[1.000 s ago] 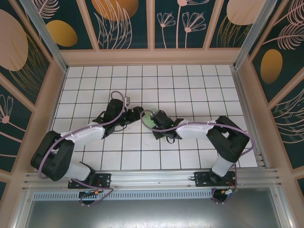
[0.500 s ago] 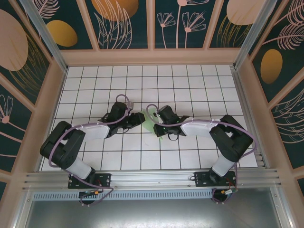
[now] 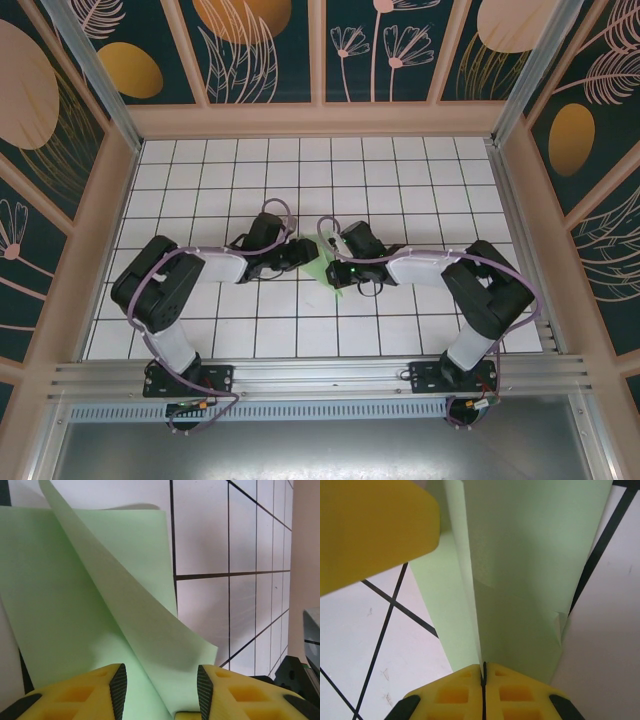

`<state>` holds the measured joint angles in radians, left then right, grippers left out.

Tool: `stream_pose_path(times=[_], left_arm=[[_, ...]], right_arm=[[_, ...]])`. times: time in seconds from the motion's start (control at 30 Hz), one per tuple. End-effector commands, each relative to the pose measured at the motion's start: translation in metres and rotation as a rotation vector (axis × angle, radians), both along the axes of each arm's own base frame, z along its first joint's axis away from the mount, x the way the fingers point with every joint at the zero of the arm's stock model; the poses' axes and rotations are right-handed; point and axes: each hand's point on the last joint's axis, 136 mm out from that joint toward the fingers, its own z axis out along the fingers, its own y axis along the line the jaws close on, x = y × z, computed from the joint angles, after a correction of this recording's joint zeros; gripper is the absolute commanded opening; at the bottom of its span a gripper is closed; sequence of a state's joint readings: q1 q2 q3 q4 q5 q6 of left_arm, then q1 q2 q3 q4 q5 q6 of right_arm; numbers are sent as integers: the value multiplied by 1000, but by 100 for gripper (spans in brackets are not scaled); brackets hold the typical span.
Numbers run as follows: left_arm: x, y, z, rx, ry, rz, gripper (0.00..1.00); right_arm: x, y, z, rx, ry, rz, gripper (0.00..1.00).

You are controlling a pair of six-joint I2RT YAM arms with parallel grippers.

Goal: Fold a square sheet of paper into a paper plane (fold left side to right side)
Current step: Fourth fold the wing at the center of the table.

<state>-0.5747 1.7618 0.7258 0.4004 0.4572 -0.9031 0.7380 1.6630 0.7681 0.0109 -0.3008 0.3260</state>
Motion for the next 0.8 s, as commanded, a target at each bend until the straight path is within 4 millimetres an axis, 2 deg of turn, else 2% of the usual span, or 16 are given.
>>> stream_pose_path(times=[0.0, 0.47, 0.77], left_arm=[[6, -8, 3, -9, -15, -17, 45], [8, -8, -18, 51, 31, -17, 46], [8, -4, -29, 88, 46, -8, 46]], right_arm=[[-3, 2, 2, 45, 24, 1, 9], [-3, 2, -3, 72, 63, 2, 9], [-1, 2, -2, 81, 72, 0, 13]])
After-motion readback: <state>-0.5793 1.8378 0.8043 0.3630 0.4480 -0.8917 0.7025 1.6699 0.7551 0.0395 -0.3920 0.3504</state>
